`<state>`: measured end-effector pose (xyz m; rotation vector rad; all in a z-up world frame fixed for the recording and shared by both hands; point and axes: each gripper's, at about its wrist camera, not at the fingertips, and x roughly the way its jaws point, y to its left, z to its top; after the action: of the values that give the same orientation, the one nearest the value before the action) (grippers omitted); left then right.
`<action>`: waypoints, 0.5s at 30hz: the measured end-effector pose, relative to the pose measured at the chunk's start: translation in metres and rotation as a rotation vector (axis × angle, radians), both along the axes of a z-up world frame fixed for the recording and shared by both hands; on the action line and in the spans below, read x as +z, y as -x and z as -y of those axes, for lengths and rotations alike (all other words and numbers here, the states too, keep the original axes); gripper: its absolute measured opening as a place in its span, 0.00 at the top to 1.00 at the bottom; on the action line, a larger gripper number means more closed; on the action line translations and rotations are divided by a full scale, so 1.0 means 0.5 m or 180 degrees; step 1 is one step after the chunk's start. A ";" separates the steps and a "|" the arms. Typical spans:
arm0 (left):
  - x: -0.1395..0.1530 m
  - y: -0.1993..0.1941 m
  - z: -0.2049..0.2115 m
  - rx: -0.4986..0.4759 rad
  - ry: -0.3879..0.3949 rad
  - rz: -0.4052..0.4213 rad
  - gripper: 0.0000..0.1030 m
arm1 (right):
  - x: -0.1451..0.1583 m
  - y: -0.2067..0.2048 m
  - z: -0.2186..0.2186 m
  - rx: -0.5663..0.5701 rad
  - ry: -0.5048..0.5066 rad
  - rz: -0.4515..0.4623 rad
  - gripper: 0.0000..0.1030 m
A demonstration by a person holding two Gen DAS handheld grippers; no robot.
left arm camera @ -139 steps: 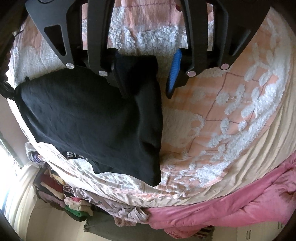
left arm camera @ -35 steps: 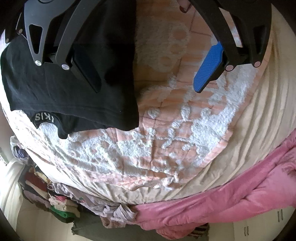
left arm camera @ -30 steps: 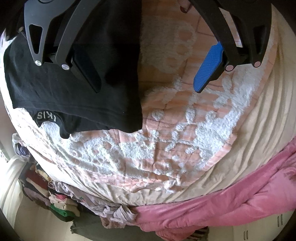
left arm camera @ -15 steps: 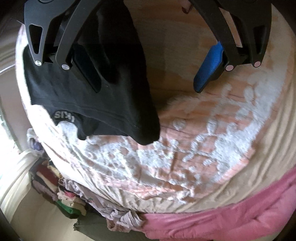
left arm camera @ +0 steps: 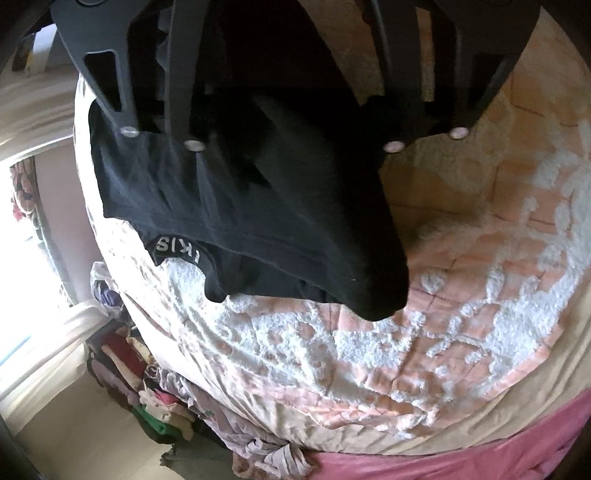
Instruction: Fold small clothes
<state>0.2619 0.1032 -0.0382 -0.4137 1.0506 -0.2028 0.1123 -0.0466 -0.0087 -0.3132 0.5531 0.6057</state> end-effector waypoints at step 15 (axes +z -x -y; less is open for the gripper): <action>0.121 0.010 0.112 -0.0136 -0.0143 0.0358 0.83 | 0.059 0.019 0.116 -0.0379 -0.0566 0.0045 0.87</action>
<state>0.2567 0.0473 0.0225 -0.3357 0.9521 -0.2376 0.1026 -0.1044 0.0208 -0.1158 0.4967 0.5330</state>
